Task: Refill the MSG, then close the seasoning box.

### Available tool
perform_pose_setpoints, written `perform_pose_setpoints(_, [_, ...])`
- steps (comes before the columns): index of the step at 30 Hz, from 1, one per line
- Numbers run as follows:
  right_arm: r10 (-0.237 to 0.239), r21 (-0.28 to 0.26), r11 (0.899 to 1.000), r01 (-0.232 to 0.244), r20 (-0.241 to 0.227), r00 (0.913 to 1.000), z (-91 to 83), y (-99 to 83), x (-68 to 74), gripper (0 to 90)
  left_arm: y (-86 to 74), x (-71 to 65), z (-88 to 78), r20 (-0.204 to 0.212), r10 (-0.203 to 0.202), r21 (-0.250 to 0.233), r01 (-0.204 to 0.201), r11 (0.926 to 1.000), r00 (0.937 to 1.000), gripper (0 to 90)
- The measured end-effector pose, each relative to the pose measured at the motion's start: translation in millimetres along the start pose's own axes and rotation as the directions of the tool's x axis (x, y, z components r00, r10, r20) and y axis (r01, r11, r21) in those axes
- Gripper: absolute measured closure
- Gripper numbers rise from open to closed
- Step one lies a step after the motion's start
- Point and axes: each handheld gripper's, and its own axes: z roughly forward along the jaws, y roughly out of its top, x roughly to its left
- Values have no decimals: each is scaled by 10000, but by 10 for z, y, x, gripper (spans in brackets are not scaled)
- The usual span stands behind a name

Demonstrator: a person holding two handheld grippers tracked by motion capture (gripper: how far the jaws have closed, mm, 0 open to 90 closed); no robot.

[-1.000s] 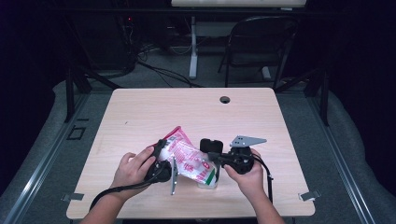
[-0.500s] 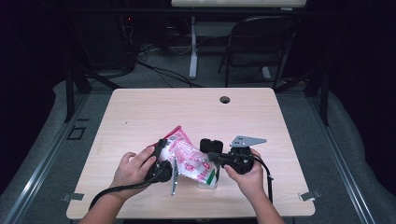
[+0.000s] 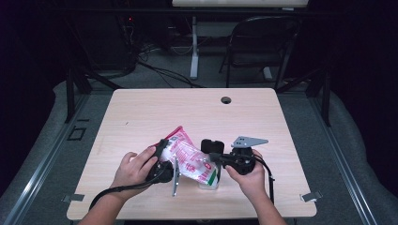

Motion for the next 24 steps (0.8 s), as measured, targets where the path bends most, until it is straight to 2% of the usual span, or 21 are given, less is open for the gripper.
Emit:
perform_pose_setpoints(18, [46,-20,10000,-46,15,10000,-6,-9,-4,900,14,4,-7,38,161,15,-161,9999,9999,646])
perform_pose_setpoints(24, [26,-16,10000,-26,-21,10000,-5,-8,-5,900,11,9,-16,-124,307,-40,-307,9995,9995,647])
